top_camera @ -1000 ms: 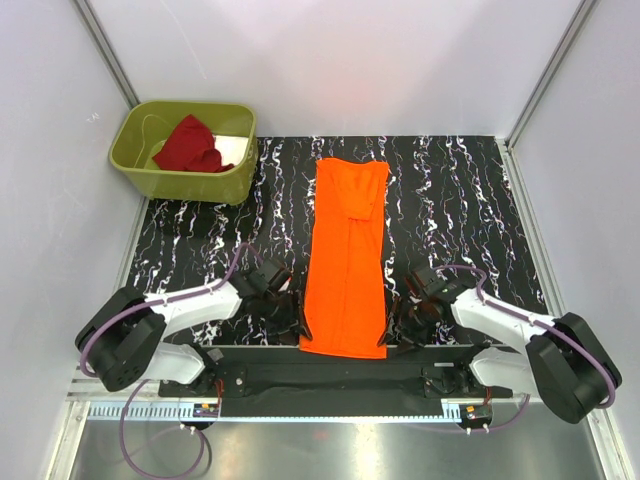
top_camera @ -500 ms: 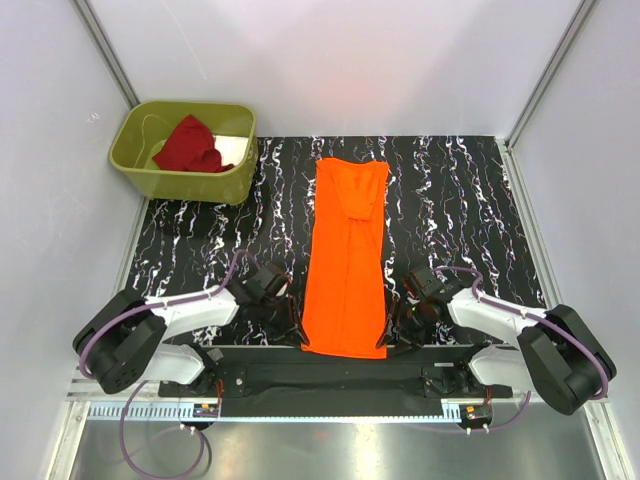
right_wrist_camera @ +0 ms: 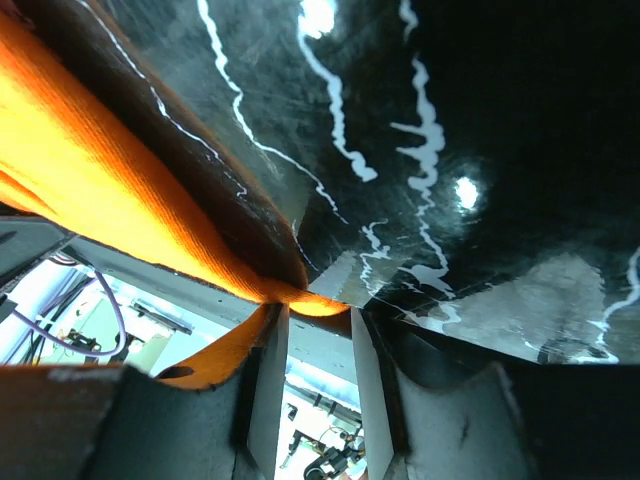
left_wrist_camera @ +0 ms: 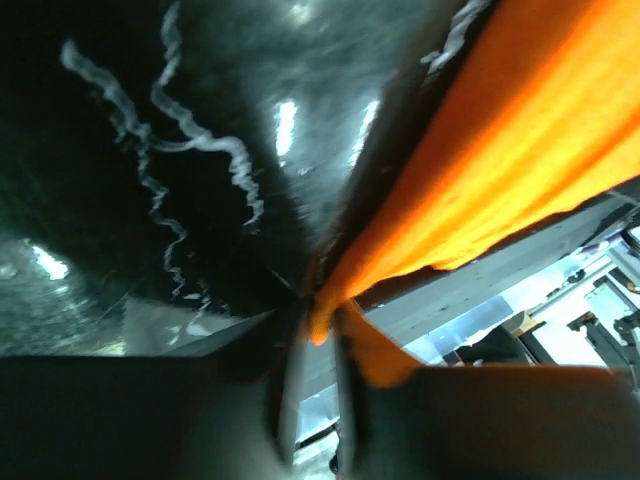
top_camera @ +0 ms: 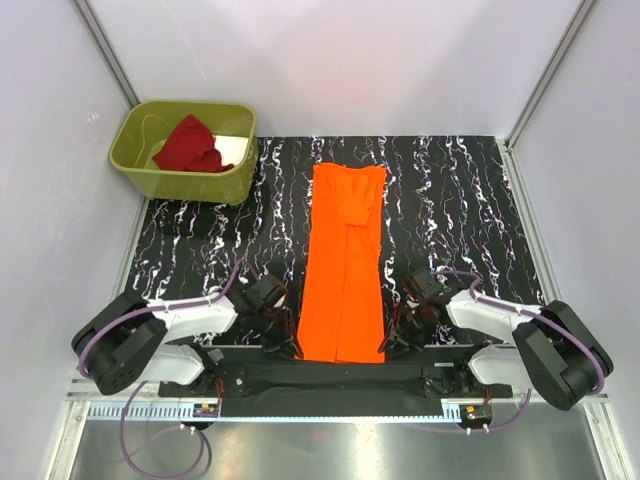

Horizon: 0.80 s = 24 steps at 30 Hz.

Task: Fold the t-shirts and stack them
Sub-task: Fold the tshirt

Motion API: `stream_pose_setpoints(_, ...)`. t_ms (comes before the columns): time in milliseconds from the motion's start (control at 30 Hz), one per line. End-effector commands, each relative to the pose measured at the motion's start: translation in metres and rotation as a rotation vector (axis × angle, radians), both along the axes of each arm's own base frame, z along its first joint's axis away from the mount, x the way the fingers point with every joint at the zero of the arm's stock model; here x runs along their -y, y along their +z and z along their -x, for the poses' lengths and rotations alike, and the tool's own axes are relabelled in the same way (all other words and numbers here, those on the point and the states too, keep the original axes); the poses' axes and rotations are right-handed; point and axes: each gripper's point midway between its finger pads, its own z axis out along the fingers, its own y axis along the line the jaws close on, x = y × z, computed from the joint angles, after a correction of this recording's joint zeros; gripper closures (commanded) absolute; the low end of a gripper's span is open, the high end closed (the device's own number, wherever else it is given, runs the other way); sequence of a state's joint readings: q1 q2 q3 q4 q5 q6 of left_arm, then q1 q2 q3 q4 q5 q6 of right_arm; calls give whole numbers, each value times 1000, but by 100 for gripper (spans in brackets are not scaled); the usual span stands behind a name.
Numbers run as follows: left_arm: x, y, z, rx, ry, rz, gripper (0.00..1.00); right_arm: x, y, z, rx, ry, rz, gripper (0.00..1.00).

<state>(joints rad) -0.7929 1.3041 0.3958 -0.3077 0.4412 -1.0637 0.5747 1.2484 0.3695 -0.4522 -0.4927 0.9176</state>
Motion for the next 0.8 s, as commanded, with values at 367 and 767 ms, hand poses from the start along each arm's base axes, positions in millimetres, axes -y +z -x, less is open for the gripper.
stream_pose_setpoints(367,-5,-4,-6,62,-2,-22,55,-11,4,-8,42,5,-76,62)
stream_pose_setpoints(767,-2,-4,-11,84,-26,-24,57,1,-8,-3,25,42,4,55)
